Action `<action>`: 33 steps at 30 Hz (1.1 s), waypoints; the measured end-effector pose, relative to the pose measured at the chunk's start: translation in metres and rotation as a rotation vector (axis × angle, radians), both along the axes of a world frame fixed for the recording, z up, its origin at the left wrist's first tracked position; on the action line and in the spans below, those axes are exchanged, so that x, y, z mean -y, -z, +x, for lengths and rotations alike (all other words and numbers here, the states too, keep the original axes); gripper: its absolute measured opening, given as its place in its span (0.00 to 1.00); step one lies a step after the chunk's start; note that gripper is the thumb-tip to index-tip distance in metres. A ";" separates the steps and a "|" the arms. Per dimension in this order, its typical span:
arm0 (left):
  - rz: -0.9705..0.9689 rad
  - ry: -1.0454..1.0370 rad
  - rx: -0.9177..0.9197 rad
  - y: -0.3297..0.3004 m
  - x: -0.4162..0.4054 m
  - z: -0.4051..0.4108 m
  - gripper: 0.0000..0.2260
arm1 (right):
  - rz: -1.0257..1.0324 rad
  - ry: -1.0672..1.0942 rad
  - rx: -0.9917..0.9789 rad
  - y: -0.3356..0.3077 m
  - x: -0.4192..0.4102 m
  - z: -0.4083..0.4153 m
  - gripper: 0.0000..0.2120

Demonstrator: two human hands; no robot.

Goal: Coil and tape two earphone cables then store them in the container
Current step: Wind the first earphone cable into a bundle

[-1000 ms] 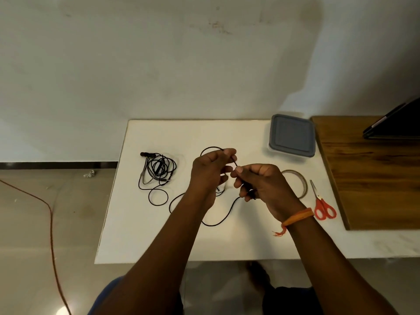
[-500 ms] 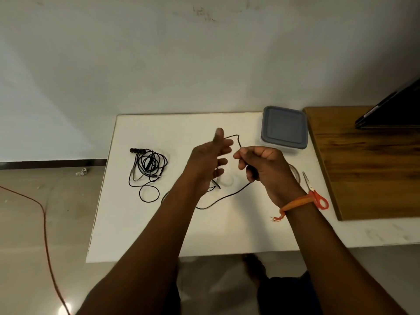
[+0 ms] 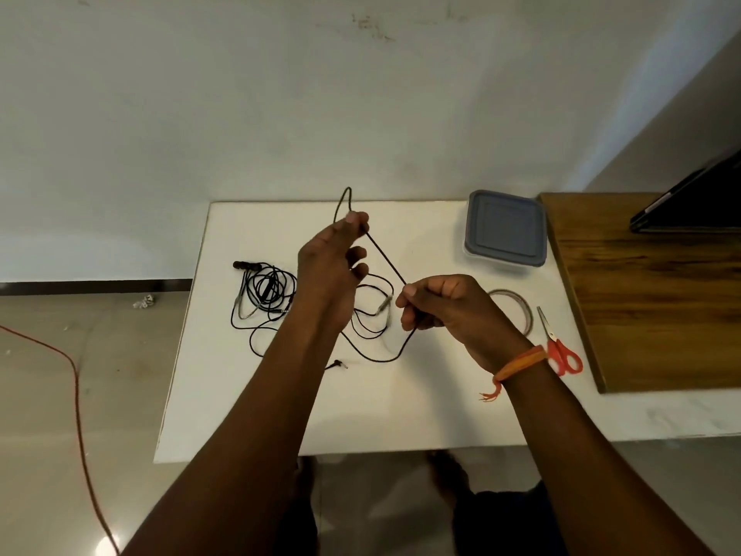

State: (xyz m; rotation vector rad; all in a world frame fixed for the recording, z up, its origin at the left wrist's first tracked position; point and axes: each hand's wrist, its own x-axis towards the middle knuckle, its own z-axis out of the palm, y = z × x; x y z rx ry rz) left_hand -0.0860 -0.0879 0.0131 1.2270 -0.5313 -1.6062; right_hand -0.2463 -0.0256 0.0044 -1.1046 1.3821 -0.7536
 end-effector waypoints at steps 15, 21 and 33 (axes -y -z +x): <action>0.050 0.472 0.248 0.008 -0.018 -0.019 0.34 | -0.012 0.319 0.108 -0.003 0.005 -0.003 0.12; -0.139 0.464 0.348 0.009 -0.021 -0.024 0.15 | -0.020 0.279 0.086 -0.001 0.004 0.001 0.13; 0.009 0.032 0.248 0.010 -0.005 -0.004 0.07 | 0.102 -0.067 0.021 0.000 -0.002 -0.001 0.12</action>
